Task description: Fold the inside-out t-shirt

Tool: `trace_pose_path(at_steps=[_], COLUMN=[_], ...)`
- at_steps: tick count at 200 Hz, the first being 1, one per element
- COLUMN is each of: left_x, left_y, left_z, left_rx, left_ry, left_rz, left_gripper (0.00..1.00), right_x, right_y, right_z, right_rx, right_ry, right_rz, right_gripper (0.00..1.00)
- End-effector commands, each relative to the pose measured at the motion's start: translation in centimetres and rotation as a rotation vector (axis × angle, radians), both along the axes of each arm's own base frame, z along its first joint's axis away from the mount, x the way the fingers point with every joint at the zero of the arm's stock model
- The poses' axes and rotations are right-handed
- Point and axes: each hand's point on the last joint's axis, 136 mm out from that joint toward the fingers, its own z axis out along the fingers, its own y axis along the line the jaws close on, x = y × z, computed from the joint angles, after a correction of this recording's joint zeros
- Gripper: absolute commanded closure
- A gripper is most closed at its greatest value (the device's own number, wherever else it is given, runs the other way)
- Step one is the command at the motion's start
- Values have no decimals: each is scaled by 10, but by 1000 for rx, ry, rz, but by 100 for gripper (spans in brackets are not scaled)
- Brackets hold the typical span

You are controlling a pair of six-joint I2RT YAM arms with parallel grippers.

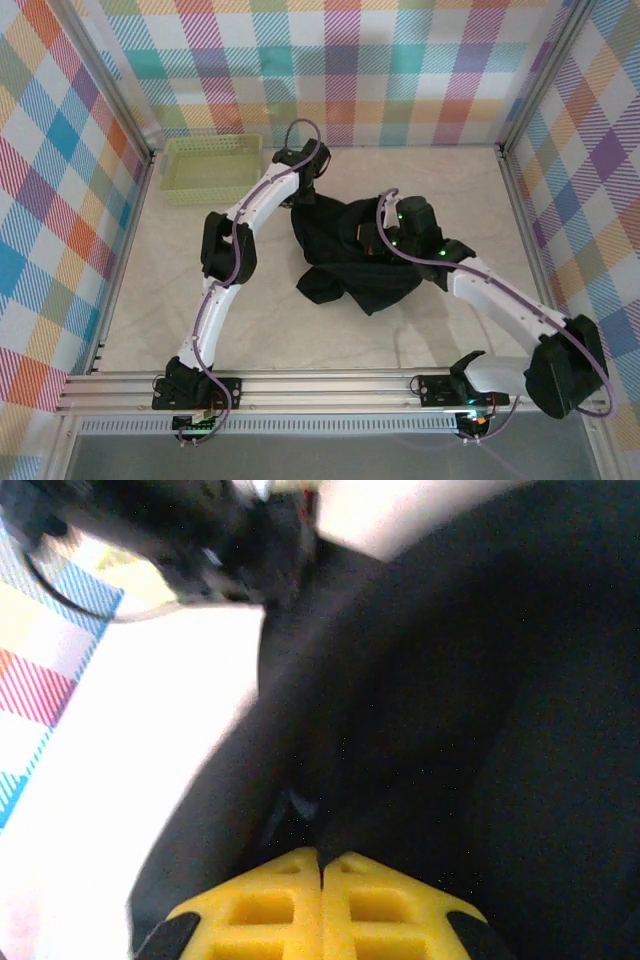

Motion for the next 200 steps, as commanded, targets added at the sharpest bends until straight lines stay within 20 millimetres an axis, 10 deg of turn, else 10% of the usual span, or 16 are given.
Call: trace_pose_path(at_steps=[1,63,137,200], left_x=[-7,-28,-103,-157], left_y=[12,-4,-38,-139], left_z=[-9,-19,63,87], left_rx=[68,55,-297,-654], left_ry=[16,5,-203,-215], left_rz=[20,-57,-107,-335], left_gripper=[98,97,46,29], right_x=[-8,-14,10,4], right_y=[-13,-34,-24,-20], right_z=[33,48,-5,72], right_rx=[-11,24,-9,60], right_ry=[-83,-124,-25,-161], right_rz=[-14,-69,-90,-42], right_gripper=[100,100,100,100])
